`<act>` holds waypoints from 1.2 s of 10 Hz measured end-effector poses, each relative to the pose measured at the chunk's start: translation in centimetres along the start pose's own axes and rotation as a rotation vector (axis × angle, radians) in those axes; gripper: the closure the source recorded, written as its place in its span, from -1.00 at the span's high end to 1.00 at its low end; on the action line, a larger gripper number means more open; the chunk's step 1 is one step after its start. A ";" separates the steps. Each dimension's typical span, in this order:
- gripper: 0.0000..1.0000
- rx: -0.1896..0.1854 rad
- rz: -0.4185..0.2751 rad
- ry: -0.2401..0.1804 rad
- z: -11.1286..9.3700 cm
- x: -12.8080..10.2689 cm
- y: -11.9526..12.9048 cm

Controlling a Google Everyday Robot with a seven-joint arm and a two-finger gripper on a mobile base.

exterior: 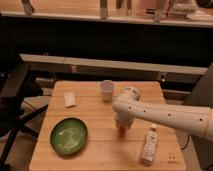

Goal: Drag the pepper across the table

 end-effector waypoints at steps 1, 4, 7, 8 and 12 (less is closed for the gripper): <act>-0.99 0.000 -0.008 0.000 -0.1 0.0 0.0; -0.99 0.002 -0.025 0.003 -0.2 0.0 -0.1; -0.99 0.002 -0.039 0.006 -0.4 0.1 -0.3; -0.99 0.002 -0.046 0.008 -0.4 0.1 -0.4; -0.99 -0.001 -0.066 0.010 -0.6 0.2 -0.4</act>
